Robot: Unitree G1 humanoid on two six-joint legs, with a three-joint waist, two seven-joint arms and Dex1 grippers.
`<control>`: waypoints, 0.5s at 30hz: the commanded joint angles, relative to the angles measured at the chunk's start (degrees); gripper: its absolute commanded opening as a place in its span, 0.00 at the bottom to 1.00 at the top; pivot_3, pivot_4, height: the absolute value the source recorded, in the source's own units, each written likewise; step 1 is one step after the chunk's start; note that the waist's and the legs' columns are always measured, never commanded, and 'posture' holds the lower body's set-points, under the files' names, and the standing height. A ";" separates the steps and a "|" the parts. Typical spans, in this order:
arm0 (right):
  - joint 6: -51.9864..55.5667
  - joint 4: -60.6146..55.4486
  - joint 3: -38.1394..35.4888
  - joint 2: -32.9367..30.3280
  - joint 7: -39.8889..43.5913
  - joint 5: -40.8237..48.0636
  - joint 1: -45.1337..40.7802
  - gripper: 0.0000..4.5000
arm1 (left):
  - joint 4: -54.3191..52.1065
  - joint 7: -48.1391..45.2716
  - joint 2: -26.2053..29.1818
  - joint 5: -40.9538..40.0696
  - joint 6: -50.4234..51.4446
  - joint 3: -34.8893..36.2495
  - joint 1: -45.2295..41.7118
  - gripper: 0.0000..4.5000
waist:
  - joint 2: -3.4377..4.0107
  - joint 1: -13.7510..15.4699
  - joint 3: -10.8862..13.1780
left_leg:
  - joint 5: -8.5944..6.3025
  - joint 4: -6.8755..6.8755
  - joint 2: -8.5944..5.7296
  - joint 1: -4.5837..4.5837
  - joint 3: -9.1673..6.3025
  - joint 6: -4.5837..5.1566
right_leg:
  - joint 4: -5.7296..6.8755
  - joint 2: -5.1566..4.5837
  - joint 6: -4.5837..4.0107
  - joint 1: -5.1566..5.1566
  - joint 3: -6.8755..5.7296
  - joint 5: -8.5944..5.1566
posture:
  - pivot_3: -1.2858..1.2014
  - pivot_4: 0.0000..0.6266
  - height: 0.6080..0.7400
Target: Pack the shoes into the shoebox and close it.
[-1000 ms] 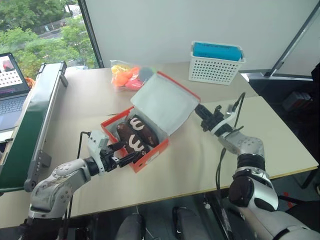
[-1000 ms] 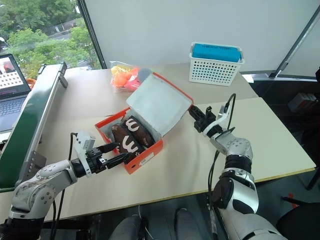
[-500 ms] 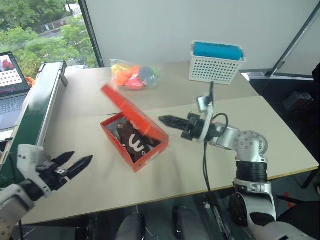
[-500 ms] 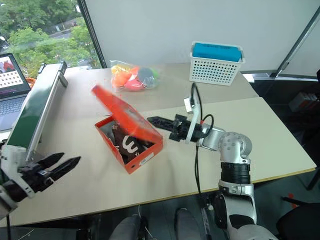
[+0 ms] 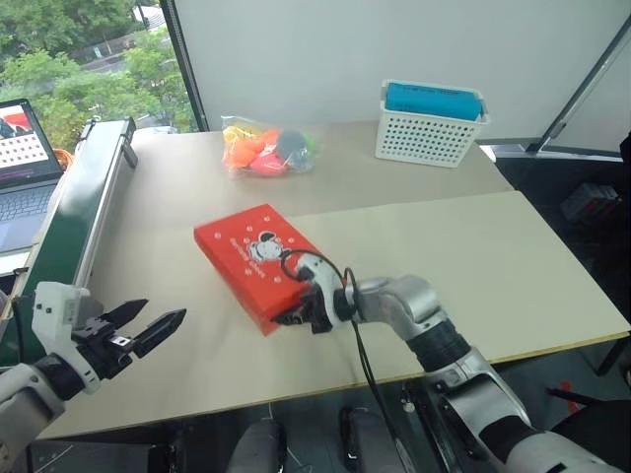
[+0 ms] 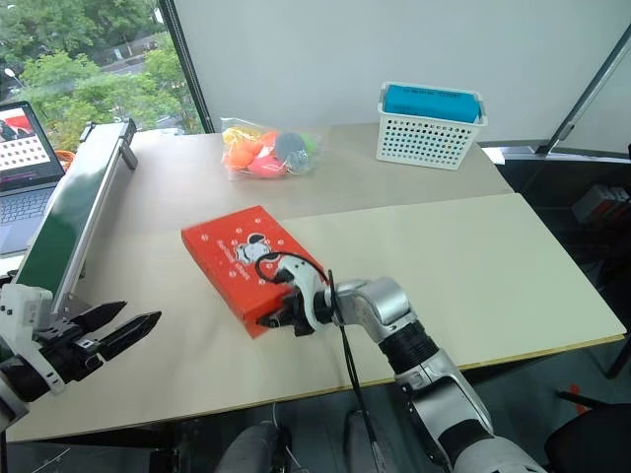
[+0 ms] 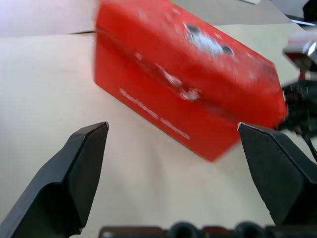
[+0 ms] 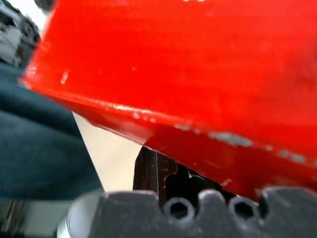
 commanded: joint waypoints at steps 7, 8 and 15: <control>2.69 -24.12 -8.93 -9.77 18.11 19.67 -4.94 0.00 | 0.11 0.26 2.53 -0.85 -0.37 -1.85 -2.83 1.00 | 0.00 0.10 0.00 | -0.03 0.00 0.00 0.13 -0.02 -0.03 | -0.02 -0.05 0.01 0.13 -0.04 -0.01 | 0.52 0.24 1.00; 2.46 -23.83 -8.00 -10.21 17.84 18.88 -5.19 0.00 | 0.37 0.26 2.65 -0.71 -0.48 -2.15 -3.11 1.00 | -0.01 0.05 -0.01 | -0.02 0.00 0.01 0.15 -0.02 -0.03 | -0.01 -0.02 0.02 0.14 -0.05 -0.02 | 0.52 0.24 1.00; -2.84 -5.71 -8.04 -1.49 1.55 7.01 -11.01 0.00 | 0.31 0.59 2.63 -0.77 -0.60 -3.03 -3.74 1.00 | -0.06 -0.44 -0.04 | 0.01 -0.05 0.38 0.30 0.27 -0.09 | 0.05 0.48 -0.25 0.07 0.25 0.14 | 0.52 0.24 1.00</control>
